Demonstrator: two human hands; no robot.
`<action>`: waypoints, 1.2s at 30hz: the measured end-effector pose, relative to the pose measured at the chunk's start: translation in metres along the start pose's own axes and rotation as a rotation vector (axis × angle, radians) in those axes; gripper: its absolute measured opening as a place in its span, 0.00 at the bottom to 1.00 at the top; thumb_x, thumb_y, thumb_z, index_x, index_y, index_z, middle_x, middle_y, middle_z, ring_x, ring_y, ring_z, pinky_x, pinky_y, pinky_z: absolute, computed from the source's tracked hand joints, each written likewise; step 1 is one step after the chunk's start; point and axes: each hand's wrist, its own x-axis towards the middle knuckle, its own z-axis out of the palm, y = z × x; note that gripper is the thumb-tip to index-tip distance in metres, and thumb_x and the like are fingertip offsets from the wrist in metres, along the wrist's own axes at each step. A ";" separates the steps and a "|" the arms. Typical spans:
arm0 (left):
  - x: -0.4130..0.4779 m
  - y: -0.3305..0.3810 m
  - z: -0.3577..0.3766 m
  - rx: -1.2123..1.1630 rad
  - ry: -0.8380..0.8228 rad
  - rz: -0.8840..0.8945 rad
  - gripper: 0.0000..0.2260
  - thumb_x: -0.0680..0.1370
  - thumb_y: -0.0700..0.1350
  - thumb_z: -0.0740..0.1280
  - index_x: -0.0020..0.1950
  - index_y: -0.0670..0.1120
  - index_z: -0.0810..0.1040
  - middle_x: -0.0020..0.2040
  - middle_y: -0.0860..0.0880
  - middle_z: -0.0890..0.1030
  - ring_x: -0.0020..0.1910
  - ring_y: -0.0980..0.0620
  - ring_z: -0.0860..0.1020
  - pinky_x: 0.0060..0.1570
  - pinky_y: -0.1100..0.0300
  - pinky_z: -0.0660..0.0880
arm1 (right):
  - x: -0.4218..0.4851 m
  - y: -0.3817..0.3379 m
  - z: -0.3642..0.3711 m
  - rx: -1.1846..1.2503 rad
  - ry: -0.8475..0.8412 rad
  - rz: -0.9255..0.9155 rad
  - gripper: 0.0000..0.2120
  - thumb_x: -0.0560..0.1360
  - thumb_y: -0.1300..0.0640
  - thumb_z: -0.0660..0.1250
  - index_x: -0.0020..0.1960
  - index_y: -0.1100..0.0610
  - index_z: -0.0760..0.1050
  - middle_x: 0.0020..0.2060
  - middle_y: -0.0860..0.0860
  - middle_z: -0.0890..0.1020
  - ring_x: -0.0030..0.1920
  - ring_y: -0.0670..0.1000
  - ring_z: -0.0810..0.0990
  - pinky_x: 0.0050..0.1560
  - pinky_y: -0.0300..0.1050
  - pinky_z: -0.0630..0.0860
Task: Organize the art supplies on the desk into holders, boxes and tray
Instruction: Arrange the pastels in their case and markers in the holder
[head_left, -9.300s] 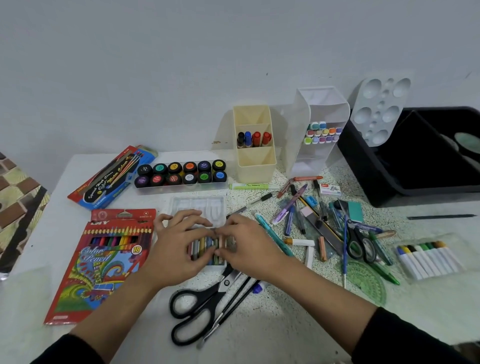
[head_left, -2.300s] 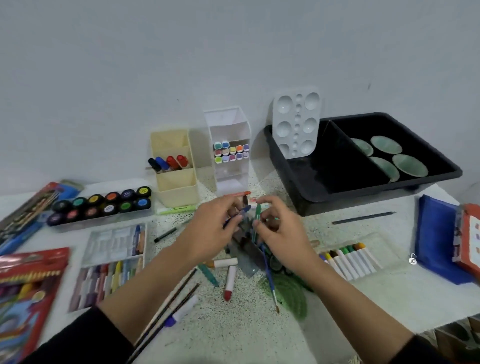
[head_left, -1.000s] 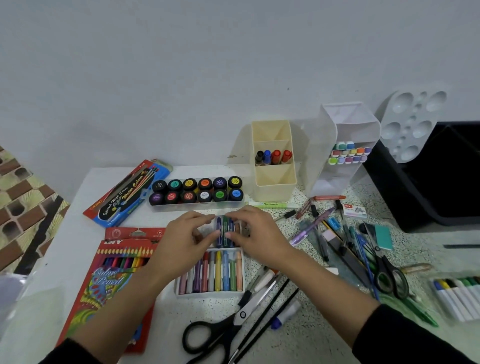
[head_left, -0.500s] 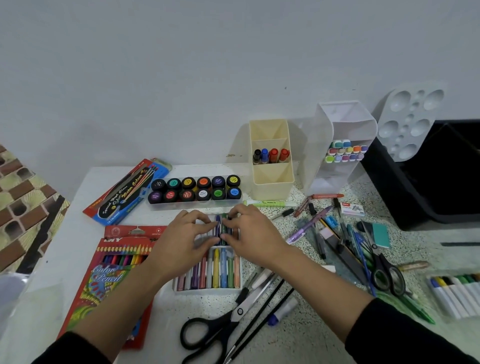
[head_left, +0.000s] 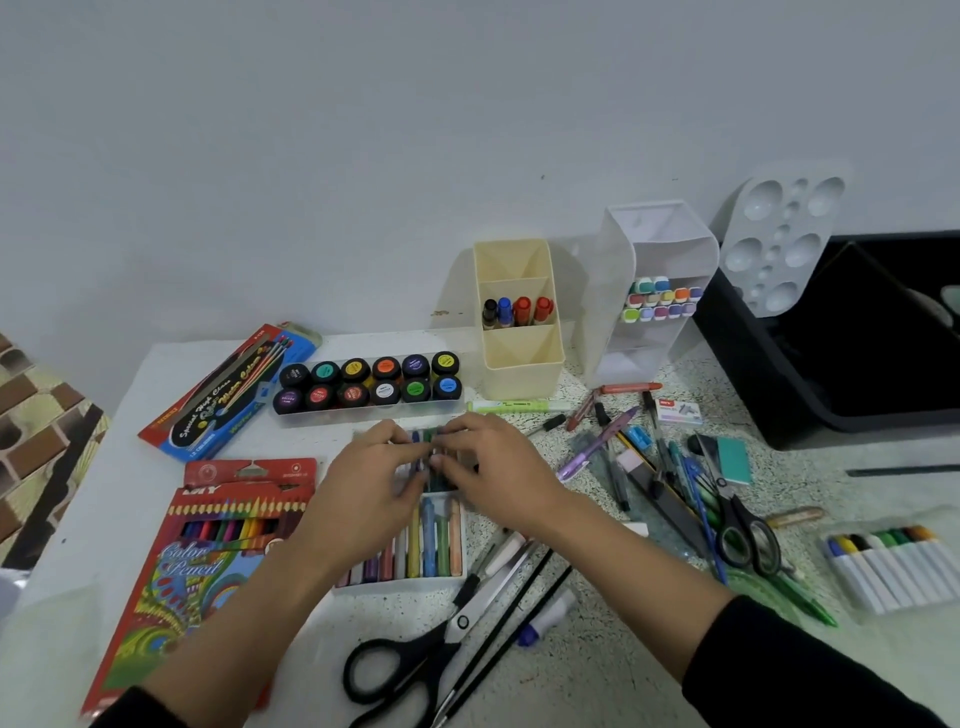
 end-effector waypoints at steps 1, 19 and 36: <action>0.002 0.006 0.001 -0.020 0.020 0.005 0.11 0.78 0.42 0.71 0.60 0.49 0.84 0.43 0.57 0.72 0.38 0.60 0.72 0.40 0.67 0.67 | -0.004 0.002 -0.002 0.038 0.032 -0.003 0.13 0.80 0.52 0.67 0.63 0.54 0.81 0.58 0.49 0.81 0.59 0.52 0.75 0.61 0.48 0.73; -0.005 -0.004 0.011 0.052 0.058 -0.132 0.17 0.75 0.55 0.74 0.61 0.49 0.84 0.55 0.55 0.80 0.56 0.54 0.72 0.54 0.62 0.66 | -0.013 0.006 -0.006 -0.150 0.000 -0.149 0.08 0.77 0.49 0.70 0.47 0.52 0.85 0.45 0.46 0.75 0.50 0.50 0.73 0.49 0.51 0.75; 0.013 0.042 0.019 -0.033 0.049 0.087 0.06 0.79 0.50 0.71 0.52 0.51 0.85 0.42 0.59 0.76 0.43 0.61 0.72 0.43 0.62 0.70 | -0.048 0.030 -0.049 0.159 0.155 0.002 0.09 0.79 0.56 0.68 0.57 0.54 0.84 0.51 0.45 0.83 0.51 0.40 0.78 0.54 0.36 0.76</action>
